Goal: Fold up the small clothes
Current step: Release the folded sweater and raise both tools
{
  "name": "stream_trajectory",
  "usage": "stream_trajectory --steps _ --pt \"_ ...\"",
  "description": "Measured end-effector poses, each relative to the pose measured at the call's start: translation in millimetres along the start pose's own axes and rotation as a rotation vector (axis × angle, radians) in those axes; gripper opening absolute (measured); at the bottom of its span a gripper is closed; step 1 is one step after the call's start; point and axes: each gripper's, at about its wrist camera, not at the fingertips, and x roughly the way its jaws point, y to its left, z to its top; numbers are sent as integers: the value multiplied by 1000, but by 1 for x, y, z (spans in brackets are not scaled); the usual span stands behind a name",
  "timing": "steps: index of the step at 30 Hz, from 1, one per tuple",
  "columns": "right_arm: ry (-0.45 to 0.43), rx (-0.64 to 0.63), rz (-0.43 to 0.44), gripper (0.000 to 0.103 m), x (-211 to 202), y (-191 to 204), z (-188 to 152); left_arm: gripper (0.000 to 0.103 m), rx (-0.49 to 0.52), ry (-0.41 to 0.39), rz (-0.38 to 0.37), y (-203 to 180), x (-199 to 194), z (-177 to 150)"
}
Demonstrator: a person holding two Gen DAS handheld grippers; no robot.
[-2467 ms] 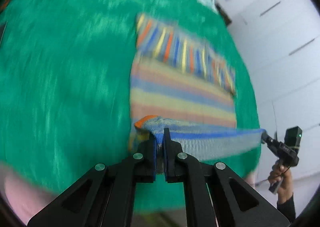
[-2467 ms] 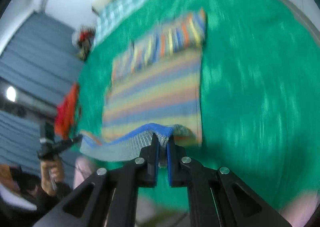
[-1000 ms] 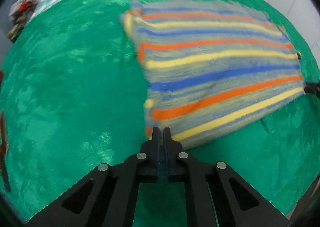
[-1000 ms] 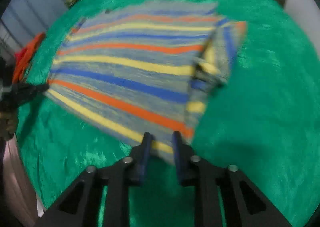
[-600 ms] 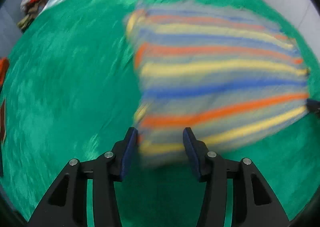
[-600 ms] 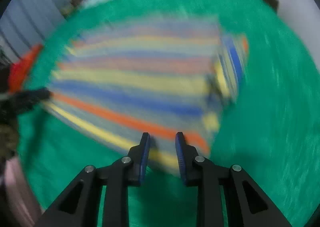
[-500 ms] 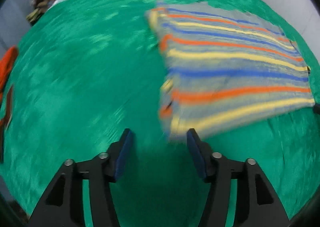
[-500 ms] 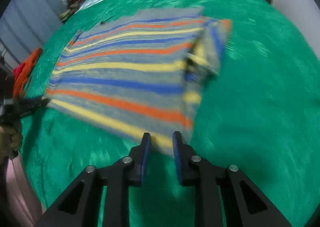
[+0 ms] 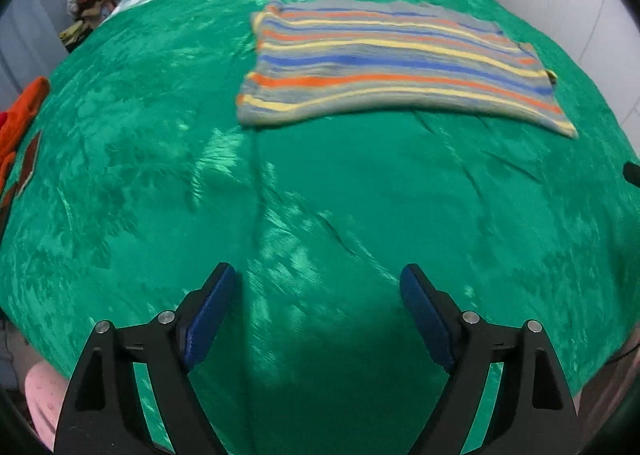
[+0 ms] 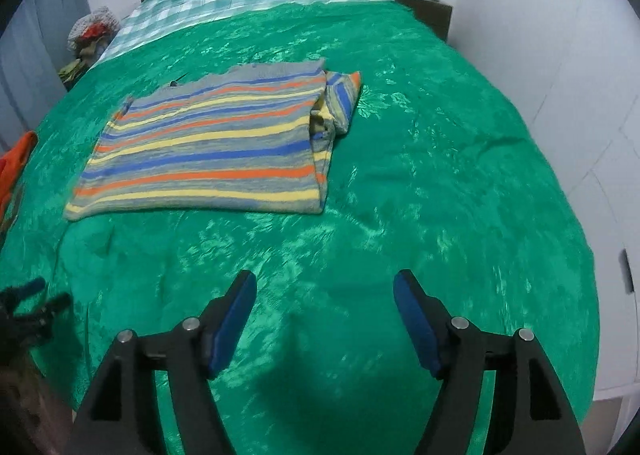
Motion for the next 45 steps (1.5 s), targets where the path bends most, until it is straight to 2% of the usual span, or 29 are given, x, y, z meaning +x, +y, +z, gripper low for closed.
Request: stream_trajectory --steps 2,7,18,24,28,42,45 --pt "-10 -15 -22 78 -15 1 -9 86 17 -20 1 -5 -10 -3" --pt "-37 -41 -83 79 -24 13 -10 86 23 -63 8 -4 -29 -5" --pt "-99 -115 -160 79 -60 33 -15 88 -12 -87 17 11 -45 -24" --pt "-119 -121 -199 80 -69 41 -16 89 -36 -115 25 19 -57 -20" --pt "-127 -125 -211 86 -74 46 -17 91 -45 -130 34 21 -63 -16" --pt "-132 -126 -247 87 -78 46 -14 92 -29 -114 54 18 -61 -14" --pt "-125 -106 -221 87 -76 42 -13 92 -17 -115 54 14 -60 -13"
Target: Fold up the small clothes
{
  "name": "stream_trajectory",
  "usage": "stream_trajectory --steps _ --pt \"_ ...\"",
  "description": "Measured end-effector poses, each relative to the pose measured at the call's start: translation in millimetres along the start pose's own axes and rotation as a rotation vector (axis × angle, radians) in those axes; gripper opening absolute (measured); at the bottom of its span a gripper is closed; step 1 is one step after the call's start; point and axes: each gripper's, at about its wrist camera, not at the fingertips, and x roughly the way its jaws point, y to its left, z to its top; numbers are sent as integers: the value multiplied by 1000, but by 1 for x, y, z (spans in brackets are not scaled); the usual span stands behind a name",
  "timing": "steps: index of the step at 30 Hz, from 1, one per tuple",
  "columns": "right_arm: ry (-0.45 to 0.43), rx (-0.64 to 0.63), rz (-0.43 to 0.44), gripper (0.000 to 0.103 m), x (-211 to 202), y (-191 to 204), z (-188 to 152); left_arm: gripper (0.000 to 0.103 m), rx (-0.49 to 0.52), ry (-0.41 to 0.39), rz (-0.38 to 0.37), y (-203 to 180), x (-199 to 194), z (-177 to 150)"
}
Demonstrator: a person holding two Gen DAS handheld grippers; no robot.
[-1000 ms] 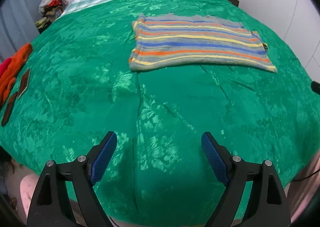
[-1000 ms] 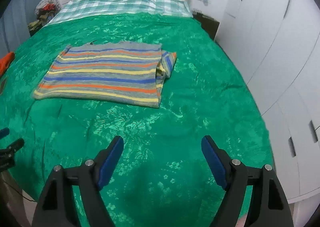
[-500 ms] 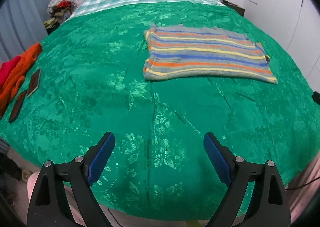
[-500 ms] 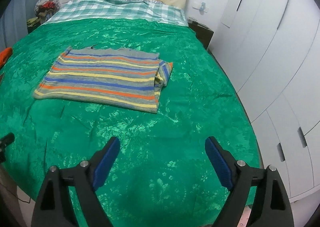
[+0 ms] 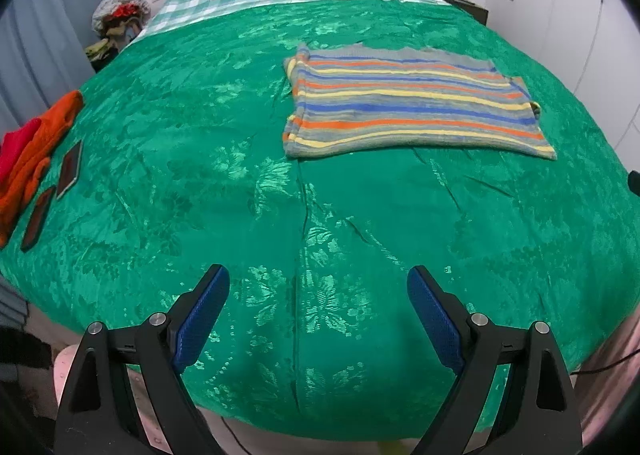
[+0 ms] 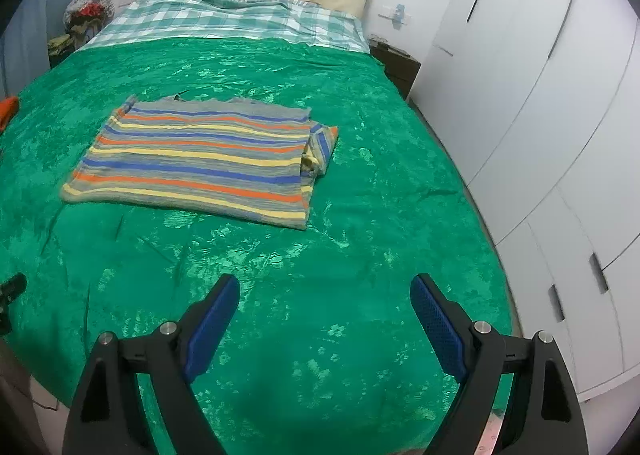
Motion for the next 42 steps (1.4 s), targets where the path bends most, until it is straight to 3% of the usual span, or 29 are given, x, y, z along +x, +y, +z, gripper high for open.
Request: stream_trajectory --steps 3,7,12,15,19,23,25,26,27,28,29,31,34,38,42 --pt "31 59 122 87 10 -9 -1 92 27 -9 -9 -9 -1 1" --pt "83 165 347 87 39 -37 10 92 167 -50 -69 -53 -2 13" --pt "89 291 512 87 103 -95 67 92 320 -100 -267 -144 12 59" --pt "143 291 593 86 159 -109 108 92 386 -111 -339 -201 39 92" --pt "273 336 666 82 245 -108 146 90 411 -67 -369 -254 90 123" --pt "386 371 724 80 316 -94 162 88 430 31 -388 -280 136 126" --pt "396 363 780 76 332 -83 170 87 476 -19 -352 -289 139 119" --pt "399 347 825 67 339 -72 178 77 472 -33 -355 -290 139 119" --pt "407 333 842 63 344 -64 183 67 445 -35 -354 -288 140 122" --pt "415 319 836 47 348 -55 188 34 424 -34 -344 -285 141 124" --pt "418 309 822 13 353 -49 191 9 405 -32 -317 -282 141 128" --pt "430 258 752 14 355 -33 199 8 309 -1 -378 -260 137 139" --pt "359 220 725 14 326 -23 214 8 181 -28 -429 -215 116 150" --pt "275 144 764 14 271 13 247 8 -29 -69 -474 -118 82 156" --pt "260 51 847 14 232 90 279 8 -190 -68 -448 -31 72 147"
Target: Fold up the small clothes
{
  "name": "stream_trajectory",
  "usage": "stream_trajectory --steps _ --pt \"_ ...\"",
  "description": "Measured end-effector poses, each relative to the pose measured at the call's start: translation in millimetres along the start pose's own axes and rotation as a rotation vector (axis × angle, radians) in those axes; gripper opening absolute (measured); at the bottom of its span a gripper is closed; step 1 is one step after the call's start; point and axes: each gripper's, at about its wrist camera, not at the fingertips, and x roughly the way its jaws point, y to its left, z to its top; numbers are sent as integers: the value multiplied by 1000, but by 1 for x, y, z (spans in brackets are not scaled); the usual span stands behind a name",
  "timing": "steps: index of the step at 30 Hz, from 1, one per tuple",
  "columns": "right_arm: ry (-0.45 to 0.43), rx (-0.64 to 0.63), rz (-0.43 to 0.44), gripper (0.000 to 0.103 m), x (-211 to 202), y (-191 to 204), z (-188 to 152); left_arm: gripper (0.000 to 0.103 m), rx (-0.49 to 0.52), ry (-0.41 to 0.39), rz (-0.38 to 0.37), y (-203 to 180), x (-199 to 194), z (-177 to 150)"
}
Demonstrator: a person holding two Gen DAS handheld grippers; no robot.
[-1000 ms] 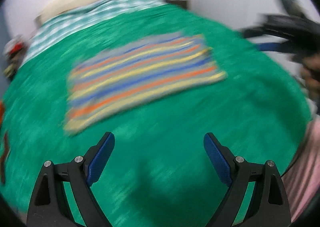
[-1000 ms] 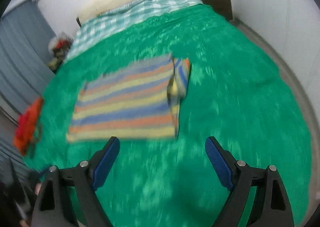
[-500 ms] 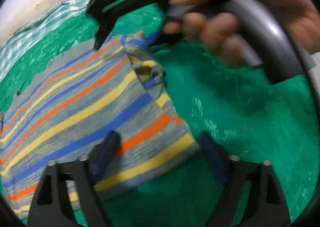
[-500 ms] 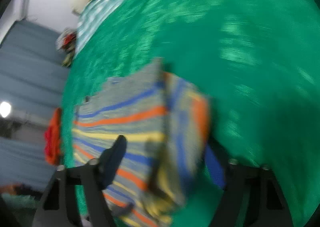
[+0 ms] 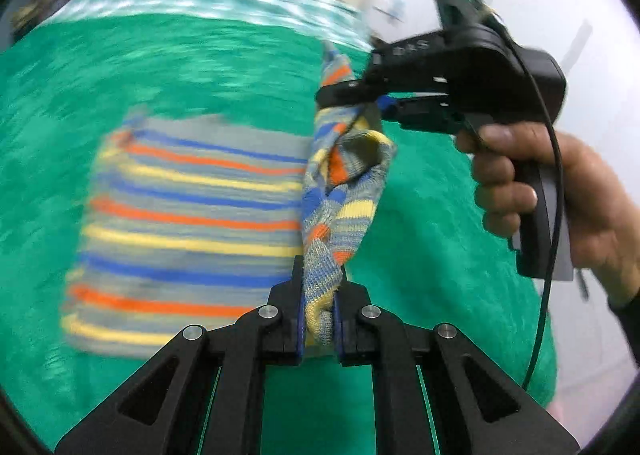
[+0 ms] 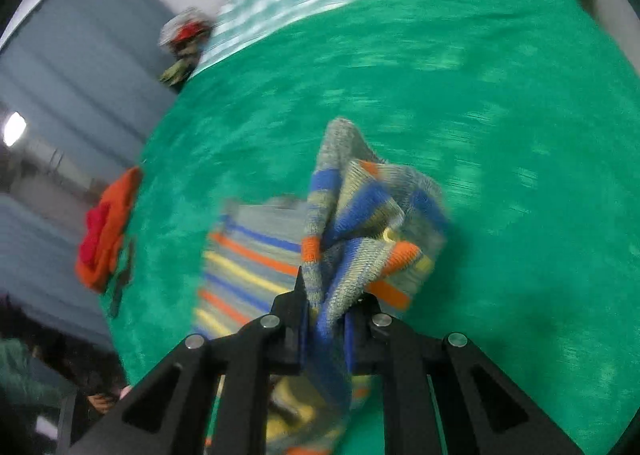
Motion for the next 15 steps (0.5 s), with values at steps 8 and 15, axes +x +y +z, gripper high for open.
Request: stream_trajectory --steps 8,15 --pt "107 -118 26 15 124 115 11 13 -219 48 133 111 -5 -17" --pt "25 61 206 59 149 99 -8 59 -320 66 156 145 -34 -29"
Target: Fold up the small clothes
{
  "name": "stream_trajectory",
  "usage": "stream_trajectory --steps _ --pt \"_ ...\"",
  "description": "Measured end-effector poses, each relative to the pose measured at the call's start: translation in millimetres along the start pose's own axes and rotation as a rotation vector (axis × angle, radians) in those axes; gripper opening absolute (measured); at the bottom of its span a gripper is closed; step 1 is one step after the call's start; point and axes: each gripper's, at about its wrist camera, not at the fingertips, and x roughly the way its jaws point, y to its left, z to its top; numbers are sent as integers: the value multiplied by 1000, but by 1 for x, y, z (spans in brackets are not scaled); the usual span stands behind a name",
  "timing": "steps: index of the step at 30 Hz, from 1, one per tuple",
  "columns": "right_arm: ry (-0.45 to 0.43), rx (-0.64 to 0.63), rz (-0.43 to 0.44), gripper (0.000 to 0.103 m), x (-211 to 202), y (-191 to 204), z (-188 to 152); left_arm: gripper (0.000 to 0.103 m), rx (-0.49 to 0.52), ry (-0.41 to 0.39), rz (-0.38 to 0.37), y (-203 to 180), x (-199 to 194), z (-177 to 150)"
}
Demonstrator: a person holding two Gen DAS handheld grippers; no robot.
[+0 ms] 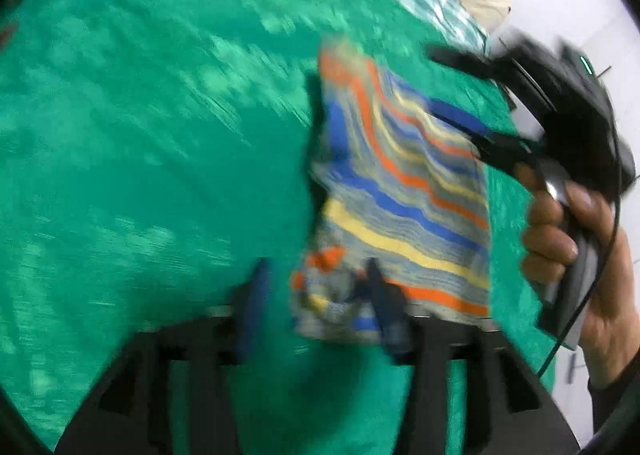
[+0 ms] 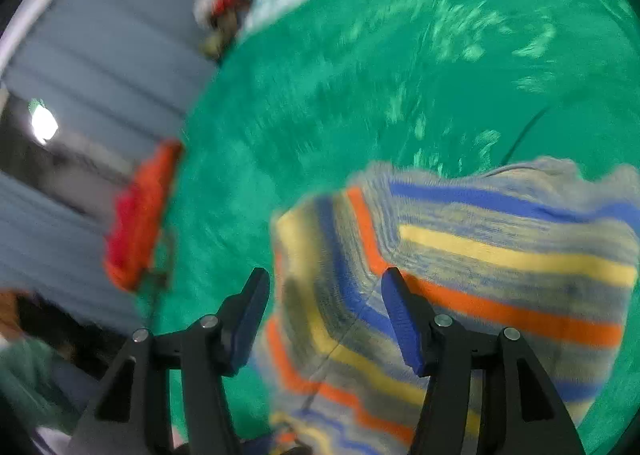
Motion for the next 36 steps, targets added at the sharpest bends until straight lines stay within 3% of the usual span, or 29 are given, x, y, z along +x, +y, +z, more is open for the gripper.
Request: stream_trajectory --steps 1,4,5,7,9,10,12,13,15,17,18,20,22,27,30,33,36 --pt "-40 3 12 59 -14 -2 -3 60 8 -25 -3 2 -10 -1" --pt "-126 -116 -101 59 -70 -3 -23 60 43 -56 -26 -1 -27 -5" --pt "-121 -205 -157 58 -86 1 -37 60 81 -69 -27 -8 -27 -6" --pt "-76 -310 -157 51 -101 7 -68 57 161 -66 4 -22 -14 -5" --pt "-18 -353 -119 43 -104 8 -97 30 212 1 50 -26 5 -11" --pt "27 -359 -114 41 -98 2 -119 17 229 73 118 -26 23 -16" --pt "144 -344 -232 35 -74 -24 -153 20 260 89 138 -20 26 -24" --pt "183 -342 -305 27 -63 -35 -166 28 277 85 163 -21 22 -24" --pt "92 -364 -326 27 -80 -37 -184 37 298 71 212 -21 6 -29" --pt "74 -299 -385 43 -96 -34 -192 53 289 68 249 -18 -12 -37" --pt "48 -276 -394 46 -105 -33 -196 60 286 65 257 -18 -21 -43" --pt "-6 -264 -431 58 -125 -26 -210 84 295 36 247 -28 -37 -57" --pt "-40 -250 -480 69 -136 -21 -224 92 311 3 246 -36 -41 -77" --pt "-145 -149 -560 71 -155 -15 -287 93 331 51 208 -43 -25 -132" --pt "-161 -149 -624 83 -146 -18 -326 102 451 10 289 -48 -10 -169" --pt "-145 -265 -701 101 -131 -14 -348 102 451 0 303 -48 -6 -172" --pt "-110 -302 -751 103 -117 -13 -346 102 453 12 291 -46 -1 -168"
